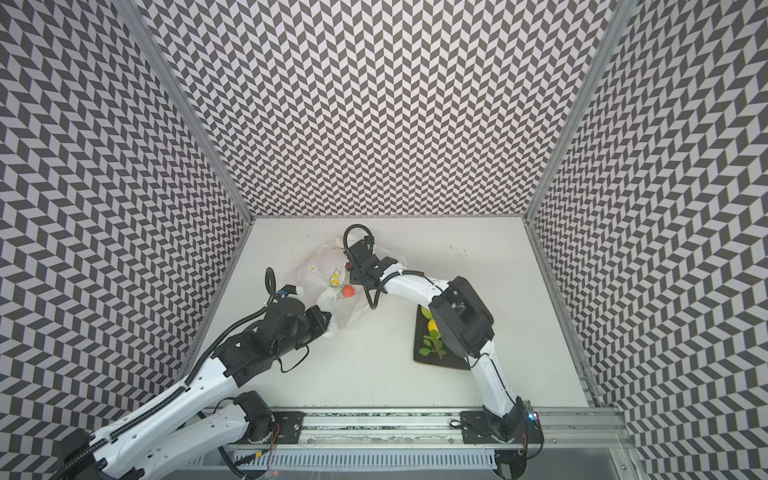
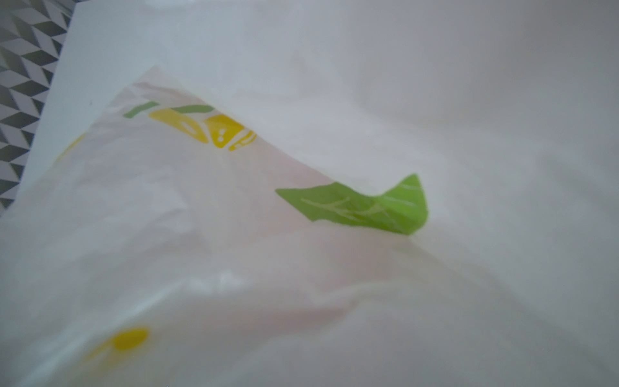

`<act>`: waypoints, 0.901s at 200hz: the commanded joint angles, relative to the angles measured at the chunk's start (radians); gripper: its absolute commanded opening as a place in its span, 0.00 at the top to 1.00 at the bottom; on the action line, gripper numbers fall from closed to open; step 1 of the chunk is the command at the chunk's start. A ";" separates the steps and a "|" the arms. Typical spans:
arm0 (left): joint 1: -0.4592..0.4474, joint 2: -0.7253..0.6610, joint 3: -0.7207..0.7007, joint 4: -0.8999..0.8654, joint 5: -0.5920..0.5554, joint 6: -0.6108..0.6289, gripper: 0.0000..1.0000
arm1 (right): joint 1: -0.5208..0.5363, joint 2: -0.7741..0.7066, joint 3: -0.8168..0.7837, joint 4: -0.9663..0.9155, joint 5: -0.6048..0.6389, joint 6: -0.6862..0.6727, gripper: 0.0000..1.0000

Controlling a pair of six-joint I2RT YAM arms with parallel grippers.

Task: Take fruits out of the plastic bag
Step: Pick up the fruit from the plastic bag, then place the fruit on the plate.

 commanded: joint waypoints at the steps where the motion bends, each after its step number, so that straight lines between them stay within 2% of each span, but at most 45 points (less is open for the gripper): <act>1: -0.007 0.001 -0.005 0.025 -0.031 -0.012 1.00 | 0.016 -0.080 -0.066 0.068 -0.028 -0.021 0.50; 43: -0.007 0.008 -0.006 0.039 -0.037 -0.010 1.00 | 0.049 -0.251 -0.241 0.115 -0.077 -0.063 0.51; 109: -0.008 0.038 0.014 0.042 -0.045 0.021 1.00 | 0.110 -0.585 -0.469 0.037 -0.088 -0.119 0.52; 148: -0.008 0.039 0.016 0.042 -0.048 0.030 1.00 | 0.112 -0.821 -0.586 -0.081 -0.011 -0.102 0.53; 180: -0.006 0.039 0.017 0.037 -0.053 0.036 1.00 | 0.112 -0.994 -0.627 -0.199 0.125 -0.053 0.53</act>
